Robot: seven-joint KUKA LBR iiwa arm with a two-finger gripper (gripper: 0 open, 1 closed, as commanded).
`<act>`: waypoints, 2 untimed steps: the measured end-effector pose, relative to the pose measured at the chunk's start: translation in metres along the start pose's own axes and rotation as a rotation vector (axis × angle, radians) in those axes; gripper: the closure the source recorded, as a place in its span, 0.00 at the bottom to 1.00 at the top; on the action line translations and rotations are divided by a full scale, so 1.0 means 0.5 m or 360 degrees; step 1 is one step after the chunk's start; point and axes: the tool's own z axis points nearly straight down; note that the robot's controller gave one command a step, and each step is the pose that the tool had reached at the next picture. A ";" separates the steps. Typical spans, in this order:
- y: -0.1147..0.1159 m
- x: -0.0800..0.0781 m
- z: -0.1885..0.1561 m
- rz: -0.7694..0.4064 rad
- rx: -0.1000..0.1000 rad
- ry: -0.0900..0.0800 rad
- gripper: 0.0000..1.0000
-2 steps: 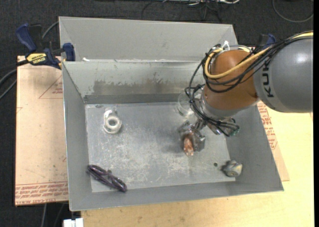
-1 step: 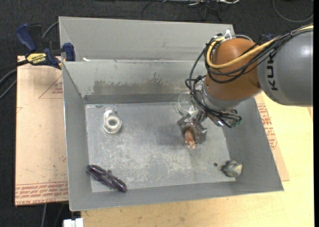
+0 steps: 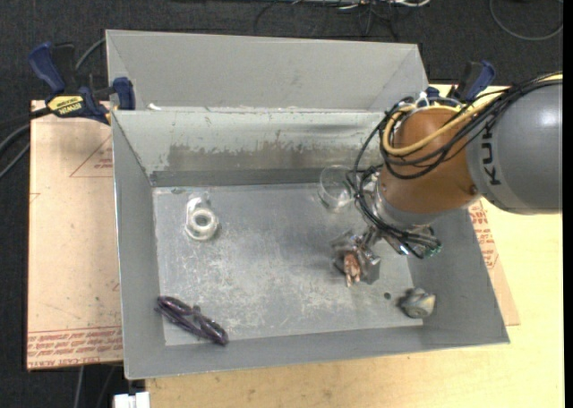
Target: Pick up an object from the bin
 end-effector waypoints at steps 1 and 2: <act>0.005 -0.045 -0.172 -0.0014 -0.0006 0.0008 1.00; 0.043 -0.030 -0.214 0.0070 -0.0003 -0.0002 1.00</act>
Offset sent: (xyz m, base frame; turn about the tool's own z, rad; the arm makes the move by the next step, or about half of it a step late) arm -0.0002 0.0245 0.1082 0.0442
